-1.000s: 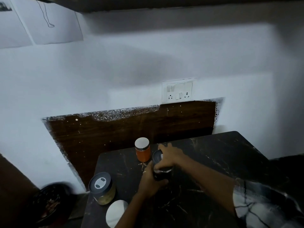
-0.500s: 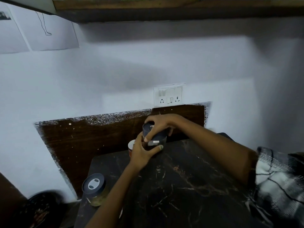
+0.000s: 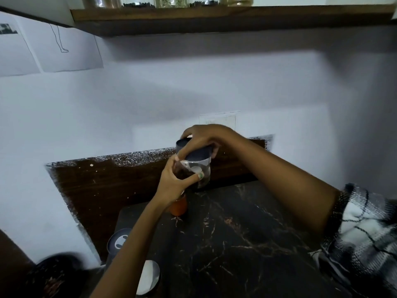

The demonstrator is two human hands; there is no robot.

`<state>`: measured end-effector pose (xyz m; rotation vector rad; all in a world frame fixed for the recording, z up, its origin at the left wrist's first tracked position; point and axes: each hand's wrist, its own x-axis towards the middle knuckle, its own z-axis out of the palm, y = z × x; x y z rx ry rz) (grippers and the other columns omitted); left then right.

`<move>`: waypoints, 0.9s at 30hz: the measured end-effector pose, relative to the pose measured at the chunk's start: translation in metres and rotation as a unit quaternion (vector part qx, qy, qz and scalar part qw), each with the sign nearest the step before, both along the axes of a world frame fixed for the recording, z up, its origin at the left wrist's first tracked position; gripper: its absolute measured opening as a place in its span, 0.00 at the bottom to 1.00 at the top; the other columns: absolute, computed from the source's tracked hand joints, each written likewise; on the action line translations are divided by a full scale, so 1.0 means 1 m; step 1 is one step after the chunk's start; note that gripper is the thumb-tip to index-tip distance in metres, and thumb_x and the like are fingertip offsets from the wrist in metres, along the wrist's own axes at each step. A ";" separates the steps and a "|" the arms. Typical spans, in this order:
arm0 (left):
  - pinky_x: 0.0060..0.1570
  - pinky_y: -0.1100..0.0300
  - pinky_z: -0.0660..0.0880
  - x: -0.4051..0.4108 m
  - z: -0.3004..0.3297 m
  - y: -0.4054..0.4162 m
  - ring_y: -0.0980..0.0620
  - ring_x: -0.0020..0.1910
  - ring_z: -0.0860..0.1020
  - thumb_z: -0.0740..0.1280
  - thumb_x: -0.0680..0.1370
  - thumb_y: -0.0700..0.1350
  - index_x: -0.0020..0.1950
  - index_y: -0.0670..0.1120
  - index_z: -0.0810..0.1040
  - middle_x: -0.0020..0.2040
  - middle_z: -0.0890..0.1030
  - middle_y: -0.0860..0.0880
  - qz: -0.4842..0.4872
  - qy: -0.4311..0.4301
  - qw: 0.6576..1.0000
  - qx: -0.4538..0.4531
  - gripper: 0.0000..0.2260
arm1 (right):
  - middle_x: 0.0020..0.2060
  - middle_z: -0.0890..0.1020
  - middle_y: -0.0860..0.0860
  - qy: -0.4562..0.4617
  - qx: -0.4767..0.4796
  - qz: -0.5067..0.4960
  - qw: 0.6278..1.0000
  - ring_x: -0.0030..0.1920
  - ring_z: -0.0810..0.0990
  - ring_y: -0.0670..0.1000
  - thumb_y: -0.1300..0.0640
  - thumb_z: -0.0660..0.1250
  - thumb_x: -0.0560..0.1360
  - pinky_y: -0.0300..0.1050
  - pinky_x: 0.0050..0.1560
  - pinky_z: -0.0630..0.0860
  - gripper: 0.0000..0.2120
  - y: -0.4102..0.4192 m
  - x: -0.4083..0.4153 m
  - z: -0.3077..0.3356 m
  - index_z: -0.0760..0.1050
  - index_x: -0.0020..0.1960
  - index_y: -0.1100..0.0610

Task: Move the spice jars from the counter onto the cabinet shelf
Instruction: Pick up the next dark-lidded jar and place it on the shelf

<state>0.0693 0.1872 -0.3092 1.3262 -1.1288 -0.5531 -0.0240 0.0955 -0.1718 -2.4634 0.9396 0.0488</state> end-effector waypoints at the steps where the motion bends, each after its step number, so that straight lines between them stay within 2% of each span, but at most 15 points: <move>1: 0.57 0.59 0.76 0.002 0.002 0.002 0.54 0.58 0.78 0.77 0.66 0.42 0.61 0.49 0.72 0.57 0.81 0.51 -0.020 0.018 1.000 0.003 0.27 | 0.60 0.71 0.51 0.001 0.018 0.026 0.999 0.54 0.75 0.57 0.46 0.75 0.66 0.57 0.46 0.81 0.31 -0.001 -0.003 0.006 0.69 0.66 0.48; 3: 0.57 0.58 0.77 0.005 0.005 0.005 0.53 0.58 0.79 0.78 0.63 0.46 0.58 0.49 0.74 0.56 0.82 0.51 -0.053 0.056 0.997 0.006 0.26 | 0.59 0.70 0.49 -0.012 0.037 0.057 0.998 0.55 0.74 0.54 0.48 0.76 0.65 0.54 0.48 0.81 0.32 -0.002 -0.009 0.016 0.69 0.66 0.44; 5: 0.55 0.60 0.78 0.005 0.011 0.005 0.54 0.58 0.79 0.78 0.61 0.49 0.59 0.50 0.73 0.57 0.81 0.52 -0.054 0.058 0.997 0.005 0.28 | 0.57 0.72 0.49 -0.043 0.031 0.047 0.997 0.53 0.75 0.53 0.49 0.77 0.64 0.54 0.47 0.82 0.30 -0.003 -0.011 0.020 0.72 0.64 0.44; 7: 0.52 0.64 0.77 0.000 0.018 0.002 0.56 0.58 0.78 0.78 0.62 0.49 0.63 0.51 0.70 0.58 0.79 0.53 -0.022 0.011 1.000 0.005 0.32 | 0.55 0.75 0.49 -0.075 0.009 0.012 0.997 0.50 0.77 0.52 0.47 0.77 0.63 0.54 0.43 0.82 0.27 -0.002 -0.011 0.020 0.75 0.61 0.47; 9: 0.51 0.67 0.75 -0.006 0.022 -0.001 0.58 0.57 0.76 0.79 0.62 0.47 0.67 0.50 0.66 0.59 0.77 0.55 0.014 -0.036 0.999 -0.002 0.37 | 0.48 0.77 0.48 -0.102 -0.015 -0.025 0.994 0.46 0.78 0.51 0.45 0.76 0.62 0.53 0.37 0.83 0.26 -0.001 -0.010 0.018 0.77 0.58 0.51; 11: 0.55 0.63 0.75 -0.009 0.023 -0.003 0.55 0.59 0.75 0.79 0.63 0.47 0.69 0.48 0.64 0.61 0.76 0.52 0.034 -0.053 0.998 -0.009 0.39 | 0.44 0.76 0.48 -0.111 -0.041 -0.036 0.992 0.42 0.77 0.48 0.42 0.75 0.61 0.51 0.34 0.82 0.28 0.000 -0.009 0.017 0.77 0.57 0.53; 13: 0.58 0.57 0.75 -0.007 0.025 -0.002 0.52 0.60 0.76 0.79 0.64 0.47 0.68 0.49 0.65 0.62 0.76 0.50 0.032 -0.047 0.998 -0.007 0.37 | 0.48 0.77 0.49 -0.102 -0.043 -0.017 0.994 0.42 0.77 0.47 0.40 0.75 0.62 0.49 0.36 0.83 0.30 -0.002 -0.010 0.020 0.75 0.59 0.52; 16: 0.54 0.59 0.77 -0.002 0.028 0.003 0.52 0.58 0.79 0.80 0.60 0.52 0.62 0.54 0.71 0.58 0.80 0.53 -0.027 0.018 0.999 0.002 0.33 | 0.52 0.76 0.46 -0.085 0.039 0.040 0.995 0.49 0.78 0.47 0.44 0.77 0.63 0.48 0.44 0.82 0.32 -0.007 -0.019 0.027 0.71 0.65 0.46; 19: 0.58 0.54 0.76 0.000 0.028 0.003 0.53 0.58 0.79 0.81 0.57 0.53 0.59 0.57 0.72 0.58 0.81 0.52 -0.070 0.074 0.995 0.012 0.34 | 0.50 0.77 0.45 -0.114 0.067 0.058 0.989 0.47 0.78 0.45 0.47 0.78 0.63 0.43 0.40 0.80 0.29 -0.011 -0.023 0.028 0.74 0.62 0.46; 21: 0.62 0.54 0.74 -0.003 0.029 0.002 0.55 0.61 0.76 0.80 0.57 0.55 0.64 0.58 0.68 0.62 0.77 0.53 -0.050 0.036 0.998 0.020 0.38 | 0.49 0.77 0.46 -0.140 0.039 0.027 0.989 0.46 0.78 0.45 0.45 0.78 0.62 0.44 0.43 0.81 0.30 -0.012 -0.021 0.025 0.74 0.61 0.47; 24: 0.66 0.52 0.70 -0.008 0.030 -0.001 0.51 0.67 0.71 0.79 0.57 0.56 0.73 0.52 0.60 0.69 0.70 0.50 -0.011 -0.024 0.999 0.029 0.49 | 0.56 0.74 0.48 -0.158 -0.033 -0.031 0.986 0.50 0.77 0.48 0.40 0.76 0.61 0.47 0.45 0.81 0.34 -0.012 -0.017 0.020 0.71 0.63 0.48; 27: 0.66 0.51 0.70 -0.007 0.032 -0.002 0.50 0.68 0.70 0.78 0.58 0.56 0.73 0.51 0.60 0.70 0.70 0.50 -0.005 -0.047 0.998 0.037 0.47 | 0.67 0.68 0.48 -0.122 -0.042 -0.030 0.991 0.59 0.73 0.51 0.37 0.75 0.60 0.49 0.49 0.80 0.41 -0.013 -0.017 0.022 0.66 0.70 0.46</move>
